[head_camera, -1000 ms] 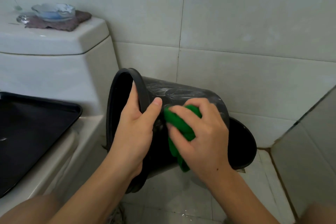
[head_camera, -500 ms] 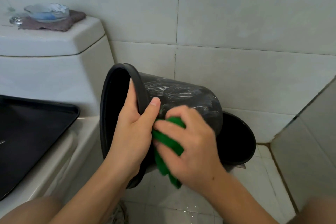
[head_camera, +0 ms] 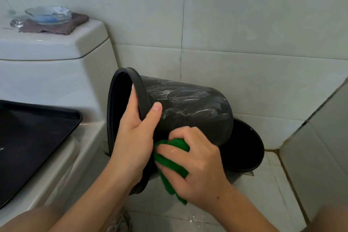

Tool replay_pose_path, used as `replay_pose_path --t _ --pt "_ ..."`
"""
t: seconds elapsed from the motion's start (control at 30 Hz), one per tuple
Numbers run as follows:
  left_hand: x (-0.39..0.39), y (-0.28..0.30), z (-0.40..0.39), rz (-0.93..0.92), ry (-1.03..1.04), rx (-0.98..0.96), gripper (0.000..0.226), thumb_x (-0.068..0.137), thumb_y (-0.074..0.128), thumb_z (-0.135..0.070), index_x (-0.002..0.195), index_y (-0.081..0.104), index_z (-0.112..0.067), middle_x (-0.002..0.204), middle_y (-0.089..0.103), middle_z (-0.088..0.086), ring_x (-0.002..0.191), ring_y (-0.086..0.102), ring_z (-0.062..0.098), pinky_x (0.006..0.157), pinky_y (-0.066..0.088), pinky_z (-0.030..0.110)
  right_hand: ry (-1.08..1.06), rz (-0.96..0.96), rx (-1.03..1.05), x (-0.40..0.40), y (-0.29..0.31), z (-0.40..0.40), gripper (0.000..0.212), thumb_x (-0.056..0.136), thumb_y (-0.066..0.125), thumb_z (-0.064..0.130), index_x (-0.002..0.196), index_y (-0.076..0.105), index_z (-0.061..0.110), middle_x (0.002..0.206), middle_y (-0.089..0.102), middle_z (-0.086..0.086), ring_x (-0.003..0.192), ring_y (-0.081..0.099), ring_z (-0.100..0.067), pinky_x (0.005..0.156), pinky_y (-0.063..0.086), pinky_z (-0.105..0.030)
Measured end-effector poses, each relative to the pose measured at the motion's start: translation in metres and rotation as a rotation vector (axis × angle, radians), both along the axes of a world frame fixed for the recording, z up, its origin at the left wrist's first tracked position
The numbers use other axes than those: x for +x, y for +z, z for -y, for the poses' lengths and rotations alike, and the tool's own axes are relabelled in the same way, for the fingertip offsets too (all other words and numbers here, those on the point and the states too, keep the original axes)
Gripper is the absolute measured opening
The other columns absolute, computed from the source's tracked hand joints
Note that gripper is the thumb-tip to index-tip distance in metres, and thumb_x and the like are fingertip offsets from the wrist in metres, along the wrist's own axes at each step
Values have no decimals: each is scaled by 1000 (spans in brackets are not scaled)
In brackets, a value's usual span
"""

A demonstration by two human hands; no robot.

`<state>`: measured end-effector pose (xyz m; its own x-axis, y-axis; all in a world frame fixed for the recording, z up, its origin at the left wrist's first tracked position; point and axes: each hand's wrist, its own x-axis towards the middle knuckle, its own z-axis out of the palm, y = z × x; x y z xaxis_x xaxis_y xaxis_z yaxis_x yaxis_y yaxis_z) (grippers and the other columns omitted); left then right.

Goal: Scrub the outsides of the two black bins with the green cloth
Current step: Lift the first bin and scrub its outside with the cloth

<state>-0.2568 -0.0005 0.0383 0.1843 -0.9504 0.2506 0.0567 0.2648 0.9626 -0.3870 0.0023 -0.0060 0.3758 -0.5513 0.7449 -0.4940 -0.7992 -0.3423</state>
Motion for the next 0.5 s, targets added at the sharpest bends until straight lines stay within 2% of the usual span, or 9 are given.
replay_pose_path --t 0.1,0.23,0.33,0.43,0.5 --pt "1 2 0 22 -10 -20 54 90 51 -23 143 46 -29 120 70 -3 114 66 16 103 48 40 -81 35 -9 -4 6 8 17 88 65 29 96 76 19 94 61 -2 79 56 -19 57 48 -34" --pt "2 2 0 -17 -3 -18 52 92 52 -22 143 46 -30 119 71 -1 113 67 19 102 49 40 -182 130 -4 2 16 16 19 86 63 27 95 76 17 93 61 -2 80 57 -20 60 47 -32" --pt "0 0 -1 16 0 -6 48 100 53 -17 144 44 -31 118 71 -1 111 67 18 104 48 45 -104 95 1 4 12 13 18 87 63 24 96 75 16 94 60 -3 81 55 -20 63 46 -33" --pt "-2 -1 -2 64 7 14 48 100 53 -20 144 43 -35 120 70 -5 112 66 16 104 48 45 -2 47 -5 0 6 11 16 86 67 22 98 75 15 96 60 -4 82 55 -21 63 48 -35" --pt "-1 -3 0 56 -6 32 45 101 51 -17 143 45 -34 117 71 -5 110 67 16 102 48 43 -12 12 -28 -2 8 16 16 86 67 23 99 76 17 96 60 -3 83 54 -20 63 48 -34"
